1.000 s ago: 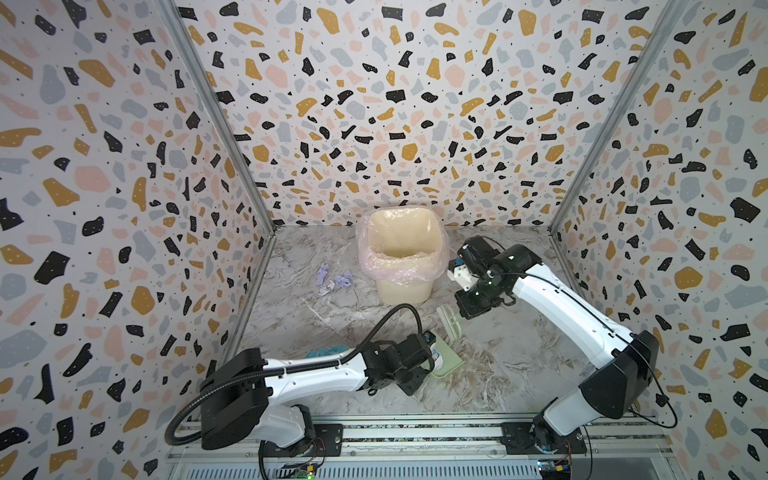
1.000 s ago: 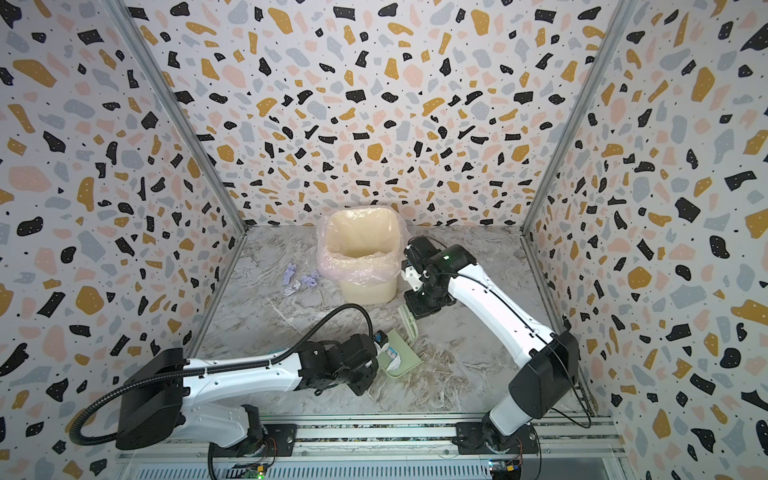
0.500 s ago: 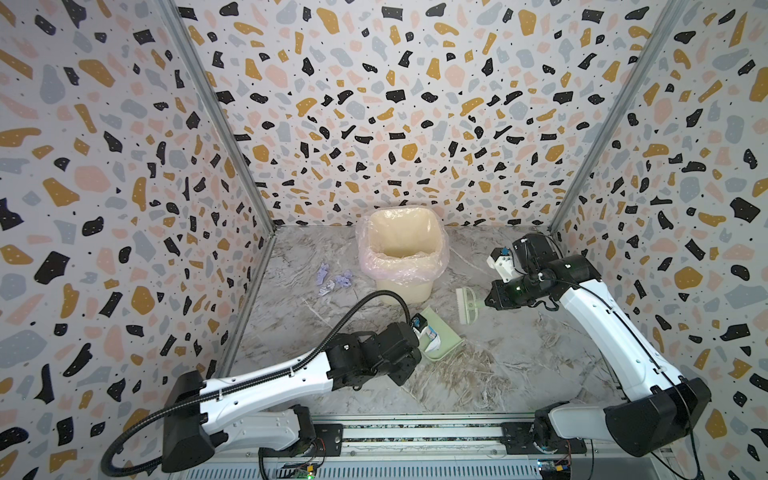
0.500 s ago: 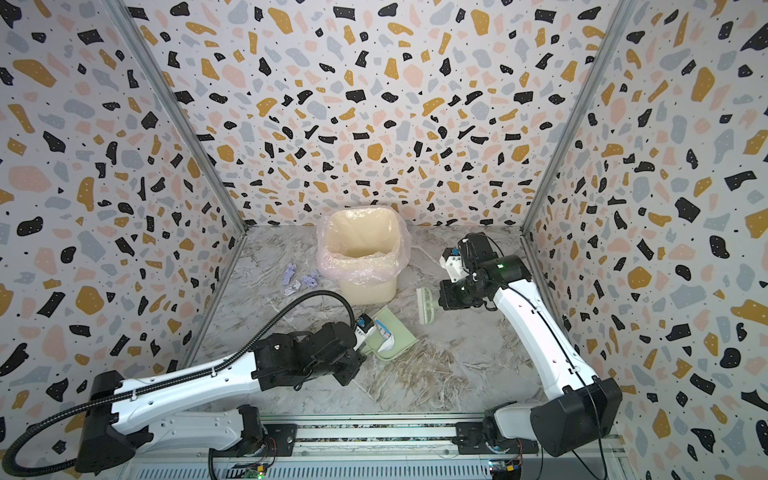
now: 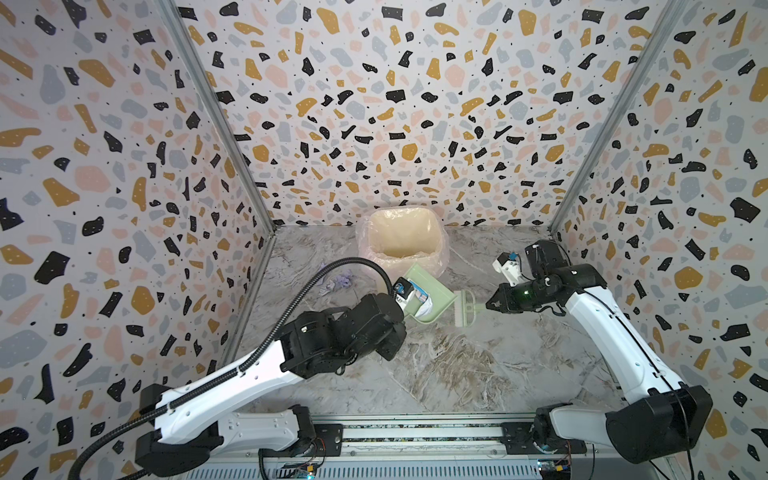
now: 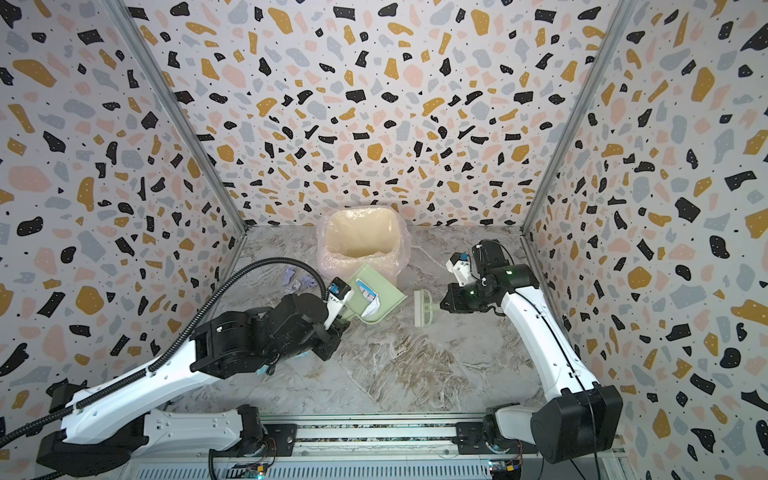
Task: Sweep away the paper scraps from the table
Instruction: 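Lift the dustpan toward the bin while the right gripper draws the brush back, then tip the dustpan over the bin opening with the left gripper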
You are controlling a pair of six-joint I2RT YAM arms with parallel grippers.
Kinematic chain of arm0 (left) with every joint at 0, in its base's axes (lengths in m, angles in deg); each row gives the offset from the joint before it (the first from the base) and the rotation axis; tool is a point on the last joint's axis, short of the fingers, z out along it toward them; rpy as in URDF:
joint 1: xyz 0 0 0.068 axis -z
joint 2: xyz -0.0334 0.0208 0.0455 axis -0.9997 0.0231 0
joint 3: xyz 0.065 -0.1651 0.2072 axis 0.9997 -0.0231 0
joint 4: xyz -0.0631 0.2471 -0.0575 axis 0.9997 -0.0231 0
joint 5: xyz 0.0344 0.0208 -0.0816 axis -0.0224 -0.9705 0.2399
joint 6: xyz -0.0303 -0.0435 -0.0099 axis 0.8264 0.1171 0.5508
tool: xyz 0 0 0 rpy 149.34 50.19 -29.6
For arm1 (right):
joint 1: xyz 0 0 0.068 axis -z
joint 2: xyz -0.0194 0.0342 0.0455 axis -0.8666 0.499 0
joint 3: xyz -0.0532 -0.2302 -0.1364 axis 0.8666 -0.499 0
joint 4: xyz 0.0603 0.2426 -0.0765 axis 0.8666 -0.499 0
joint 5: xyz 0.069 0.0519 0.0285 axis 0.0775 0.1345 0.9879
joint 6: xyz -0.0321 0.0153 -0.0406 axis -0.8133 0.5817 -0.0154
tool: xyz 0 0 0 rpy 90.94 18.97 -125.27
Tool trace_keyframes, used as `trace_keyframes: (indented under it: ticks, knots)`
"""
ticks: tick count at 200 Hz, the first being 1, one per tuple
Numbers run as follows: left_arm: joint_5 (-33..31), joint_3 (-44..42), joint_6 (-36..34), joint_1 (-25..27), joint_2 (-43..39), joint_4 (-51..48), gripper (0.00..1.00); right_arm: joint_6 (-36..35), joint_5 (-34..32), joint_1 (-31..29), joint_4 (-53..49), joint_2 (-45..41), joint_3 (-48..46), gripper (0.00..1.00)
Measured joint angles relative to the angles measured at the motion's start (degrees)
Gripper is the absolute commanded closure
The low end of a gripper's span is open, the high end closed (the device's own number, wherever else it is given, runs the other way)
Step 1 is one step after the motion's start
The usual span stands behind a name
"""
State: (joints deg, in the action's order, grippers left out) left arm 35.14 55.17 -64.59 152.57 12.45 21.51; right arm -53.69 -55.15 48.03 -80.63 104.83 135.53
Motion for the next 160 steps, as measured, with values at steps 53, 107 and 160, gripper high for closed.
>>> trace_keyframes:
  ticks: [53,107,160]
  knots:
    - [-2.6,8.2,-3.6,-13.3,0.6,-6.7,1.00,-0.9,1.6,1.3,0.2,-0.5,-0.1,1.00]
    - [0.1,13.7,-13.0,-29.5,5.0,-7.7,1.00,-1.5,2.7,2.7,0.3,-1.9,-1.0,1.00]
    - [0.7,22.4,-20.4,-32.7,15.3,-7.6,1.00,-2.3,3.9,4.2,0.3,-2.9,-2.4,1.00]
